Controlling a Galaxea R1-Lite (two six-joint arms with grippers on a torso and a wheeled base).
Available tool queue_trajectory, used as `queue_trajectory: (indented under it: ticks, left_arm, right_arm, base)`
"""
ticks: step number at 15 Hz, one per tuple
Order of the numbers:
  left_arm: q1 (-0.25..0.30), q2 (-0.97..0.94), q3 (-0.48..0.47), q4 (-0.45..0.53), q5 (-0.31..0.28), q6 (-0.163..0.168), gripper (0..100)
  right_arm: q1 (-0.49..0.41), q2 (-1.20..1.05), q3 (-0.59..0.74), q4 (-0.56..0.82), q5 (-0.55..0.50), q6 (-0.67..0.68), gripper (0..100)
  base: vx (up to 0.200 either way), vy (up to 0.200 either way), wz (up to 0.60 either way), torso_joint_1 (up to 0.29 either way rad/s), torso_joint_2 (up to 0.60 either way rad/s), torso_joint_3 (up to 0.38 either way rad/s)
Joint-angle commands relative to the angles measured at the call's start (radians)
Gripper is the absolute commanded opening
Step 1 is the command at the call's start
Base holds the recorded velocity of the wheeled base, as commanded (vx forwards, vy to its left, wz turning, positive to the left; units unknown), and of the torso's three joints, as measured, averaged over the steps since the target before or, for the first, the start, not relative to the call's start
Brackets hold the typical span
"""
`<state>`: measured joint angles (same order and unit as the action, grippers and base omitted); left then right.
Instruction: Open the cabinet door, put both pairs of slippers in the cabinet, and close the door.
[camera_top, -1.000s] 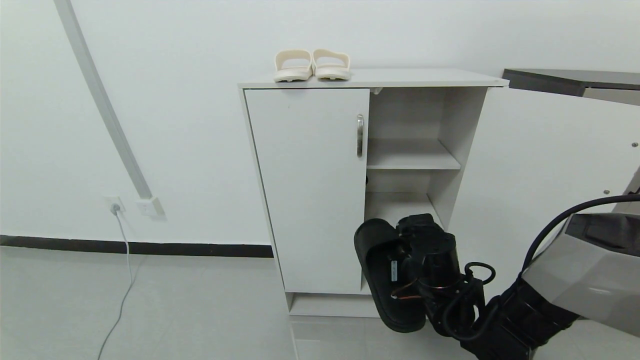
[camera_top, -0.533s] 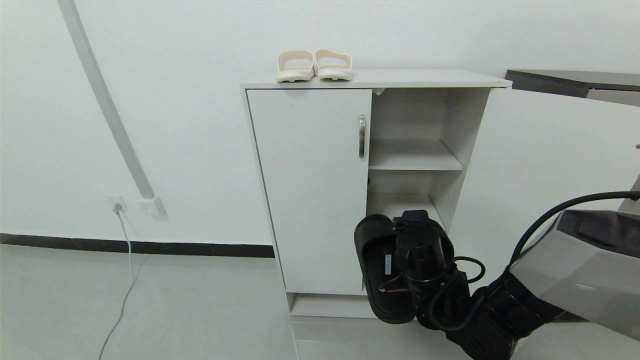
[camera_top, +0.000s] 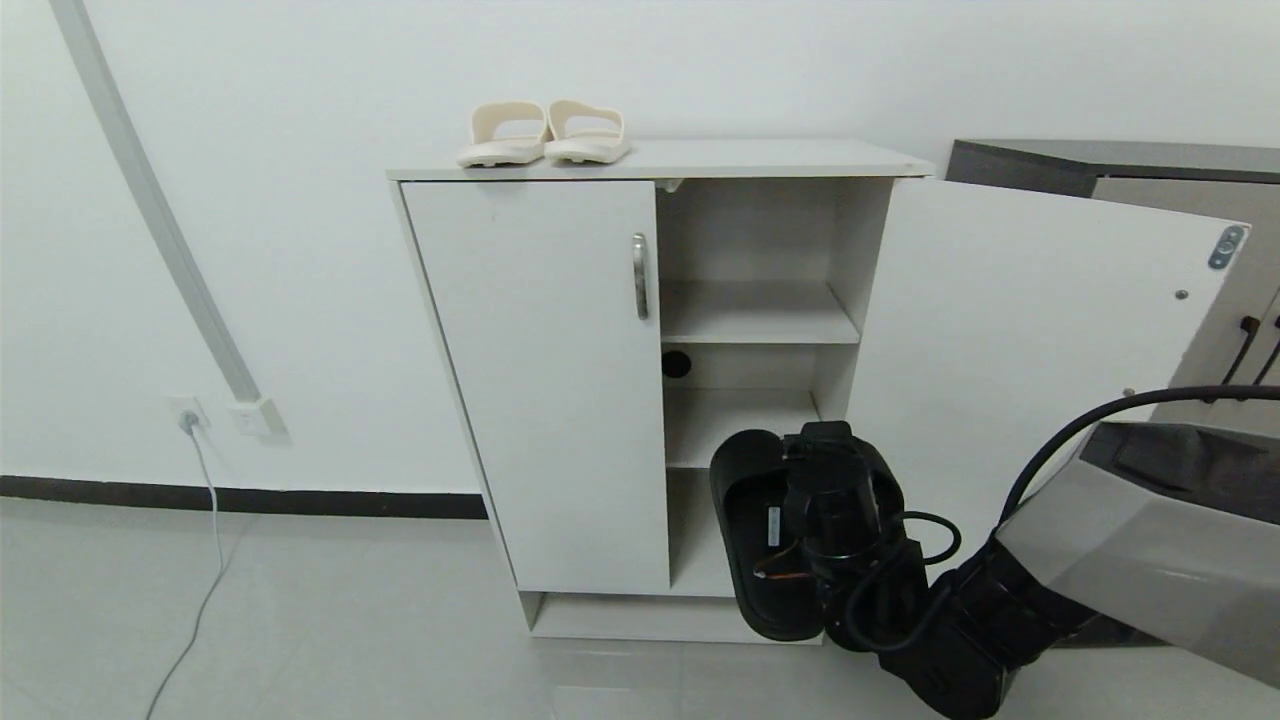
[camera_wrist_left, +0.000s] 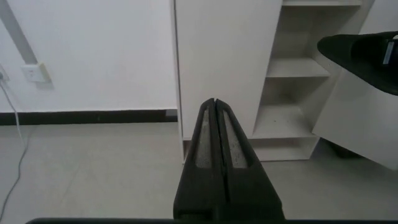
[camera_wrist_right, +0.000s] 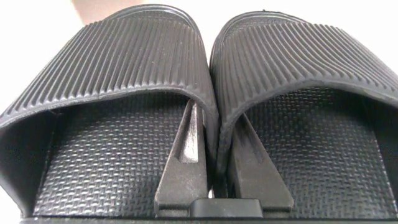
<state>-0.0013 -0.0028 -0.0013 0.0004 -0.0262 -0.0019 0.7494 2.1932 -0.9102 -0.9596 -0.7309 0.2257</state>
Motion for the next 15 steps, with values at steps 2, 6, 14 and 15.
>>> queue_trajectory:
  ticks: [2,6,14,15]
  left_arm:
    - [0.000,0.003,0.000,0.000,0.000,0.000,0]
    - [0.000,0.003,0.000,0.000,0.000,-0.001,0]
    - [0.000,0.003,0.000,0.000,0.000,-0.001,0]
    - [0.000,0.003,0.000,0.000,0.000,-0.001,0]
  right_arm:
    - [0.001,0.102,-0.078,0.001,0.001,0.000,0]
    - [0.002,0.151,-0.125,-0.001,0.001,0.000,0]
    - [0.010,0.154,-0.124,-0.002,0.001,0.009,0]
    - [0.010,0.155,-0.124,-0.002,0.002,0.012,0]
  base:
    - [0.000,0.000,0.00,0.000,0.00,0.000]
    - [0.000,0.000,0.00,0.000,0.00,0.000]
    - [0.000,0.000,0.00,0.000,0.00,0.000]
    - [0.000,0.000,0.00,0.000,0.00,0.000]
